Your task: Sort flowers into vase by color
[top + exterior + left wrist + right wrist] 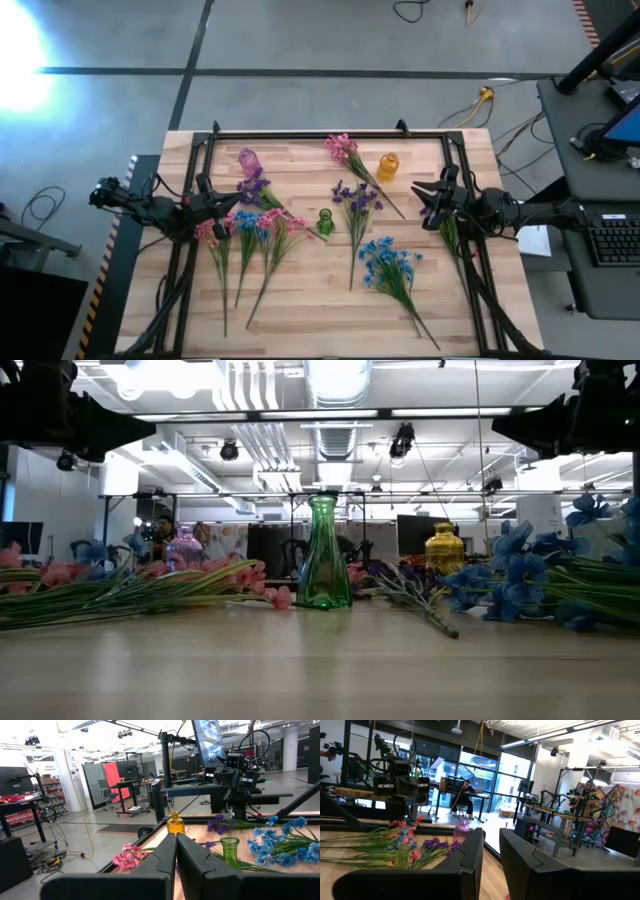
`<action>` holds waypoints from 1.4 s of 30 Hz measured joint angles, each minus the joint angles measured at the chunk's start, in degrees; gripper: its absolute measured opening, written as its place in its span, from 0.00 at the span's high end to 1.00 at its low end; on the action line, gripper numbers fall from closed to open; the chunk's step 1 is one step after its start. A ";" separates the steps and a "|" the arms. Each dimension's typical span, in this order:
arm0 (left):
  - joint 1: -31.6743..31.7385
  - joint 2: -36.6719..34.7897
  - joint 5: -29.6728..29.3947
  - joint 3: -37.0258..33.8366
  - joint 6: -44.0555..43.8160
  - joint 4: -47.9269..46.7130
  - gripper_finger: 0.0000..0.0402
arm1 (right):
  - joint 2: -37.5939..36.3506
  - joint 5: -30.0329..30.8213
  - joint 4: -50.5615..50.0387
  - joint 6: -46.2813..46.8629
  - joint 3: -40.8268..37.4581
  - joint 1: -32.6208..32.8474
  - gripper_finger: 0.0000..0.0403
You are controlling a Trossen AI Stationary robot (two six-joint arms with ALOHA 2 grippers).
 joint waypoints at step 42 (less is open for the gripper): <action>0.01 0.01 -0.24 0.01 -13.01 3.57 1.00 | -0.01 0.00 0.00 0.01 0.00 0.01 0.86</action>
